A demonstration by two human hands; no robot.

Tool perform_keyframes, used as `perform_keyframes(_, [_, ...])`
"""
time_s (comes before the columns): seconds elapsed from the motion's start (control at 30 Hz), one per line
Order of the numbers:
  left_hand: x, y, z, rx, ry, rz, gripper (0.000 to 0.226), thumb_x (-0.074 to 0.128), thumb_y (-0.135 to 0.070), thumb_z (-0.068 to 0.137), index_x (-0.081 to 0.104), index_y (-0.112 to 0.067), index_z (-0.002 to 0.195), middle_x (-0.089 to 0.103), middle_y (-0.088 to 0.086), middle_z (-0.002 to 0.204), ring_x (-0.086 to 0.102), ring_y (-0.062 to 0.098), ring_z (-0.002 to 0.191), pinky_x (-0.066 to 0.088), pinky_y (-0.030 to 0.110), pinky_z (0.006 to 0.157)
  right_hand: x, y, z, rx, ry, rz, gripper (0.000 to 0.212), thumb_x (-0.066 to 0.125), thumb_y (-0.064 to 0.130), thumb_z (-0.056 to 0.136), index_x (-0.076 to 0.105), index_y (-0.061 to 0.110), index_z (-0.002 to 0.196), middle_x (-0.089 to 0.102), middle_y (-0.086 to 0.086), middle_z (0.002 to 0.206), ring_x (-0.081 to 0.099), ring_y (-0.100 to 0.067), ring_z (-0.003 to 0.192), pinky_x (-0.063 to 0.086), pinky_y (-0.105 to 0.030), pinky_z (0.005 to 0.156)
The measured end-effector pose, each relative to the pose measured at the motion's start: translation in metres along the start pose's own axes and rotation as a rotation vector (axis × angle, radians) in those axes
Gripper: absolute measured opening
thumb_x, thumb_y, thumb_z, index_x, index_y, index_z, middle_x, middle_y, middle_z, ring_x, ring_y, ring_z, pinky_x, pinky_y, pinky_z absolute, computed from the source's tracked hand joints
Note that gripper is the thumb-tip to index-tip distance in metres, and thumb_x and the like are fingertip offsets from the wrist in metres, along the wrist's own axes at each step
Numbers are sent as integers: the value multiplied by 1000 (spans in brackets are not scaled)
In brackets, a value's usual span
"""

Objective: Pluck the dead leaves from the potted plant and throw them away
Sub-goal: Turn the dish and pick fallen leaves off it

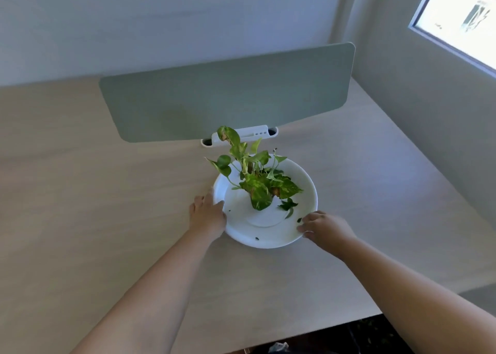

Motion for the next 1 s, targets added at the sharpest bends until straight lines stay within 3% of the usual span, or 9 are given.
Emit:
perform_keyframes(0.07, [2, -6, 7, 101, 79, 135, 51, 27, -30, 98, 30, -22, 149, -9, -3, 164, -9, 35, 149, -2, 49, 120, 3, 7, 0, -16, -2, -31, 26, 47, 35, 97, 66, 37, 115, 62, 12, 122, 55, -14, 116, 51, -27, 82])
perform_keyframes(0.17, [7, -10, 17, 144, 184, 218, 59, 19, -29, 98, 10, -14, 155, -3, -3, 164, -24, 33, 147, -17, 55, 116, 10, 18, 2, -24, -22, -36, 24, 48, 32, 96, 67, 36, 109, 66, 8, 113, 60, -20, 107, 52, -29, 80])
perform_keyframes(0.3, [9, -10, 20, 141, 215, 270, 60, 16, -26, 98, 4, -13, 155, -5, 0, 164, -29, 36, 144, -19, 62, 113, 16, 31, 6, -4, -46, -20, 24, 48, 28, 96, 69, 32, 107, 68, 6, 108, 62, -23, 102, 49, -31, 85])
perform_keyframes(0.47, [11, -7, 6, 137, 208, 233, 58, 15, -26, 98, 6, -14, 155, -2, -1, 165, -27, 34, 146, -20, 62, 111, 14, 49, 11, -25, -47, -69, 21, 49, 28, 96, 67, 31, 104, 67, 5, 100, 63, -22, 93, 46, -30, 79])
perform_keyframes(0.6, [13, -11, -15, 142, 195, 169, 58, 16, -34, 99, 16, -15, 154, 8, -1, 164, -21, 33, 148, -17, 61, 111, 8, 73, 17, -65, 17, -153, 19, 49, 26, 96, 67, 26, 105, 65, 0, 96, 63, -24, 88, 41, -29, 73])
perform_keyframes(0.7, [14, -17, -30, 150, 162, 148, 55, 16, -33, 99, 31, -14, 149, 27, -1, 158, -11, 34, 150, -13, 63, 113, 4, 92, 24, -84, 77, -214, 17, 51, 23, 95, 66, 21, 104, 65, -1, 98, 63, -24, 89, 37, -29, 69])
perform_keyframes(0.87, [14, -27, -47, 143, 151, 73, 51, 20, -32, 98, 68, -22, 112, 61, -2, 130, 9, 26, 151, -11, 56, 118, -1, 108, 31, -101, 102, -239, 14, 52, 20, 94, 65, 17, 98, 68, -5, 96, 65, -26, 89, 39, -30, 70])
perform_keyframes(0.93, [14, -27, -48, 153, 149, 6, 51, 22, -31, 96, 72, -24, 102, 64, -3, 126, 14, 23, 149, -11, 55, 118, -2, 108, 32, -105, 116, -210, 19, 51, 25, 95, 66, 17, 102, 68, -4, 98, 65, -26, 91, 44, -30, 73])
perform_keyframes(1.0, [11, -23, -47, 135, 124, -104, 47, 26, -29, 94, 70, -26, 108, 64, -3, 126, 16, 22, 149, -9, 54, 117, -6, 103, 35, -88, 156, -113, 25, 49, 29, 95, 68, 22, 109, 68, -1, 104, 64, -23, 96, 50, -31, 77])
Point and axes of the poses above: each hand's wrist, its own z-axis towards the middle knuckle, its own x-axis out of the palm, y = z × x, the point moved 3 cm from there along z, towards the middle knuckle
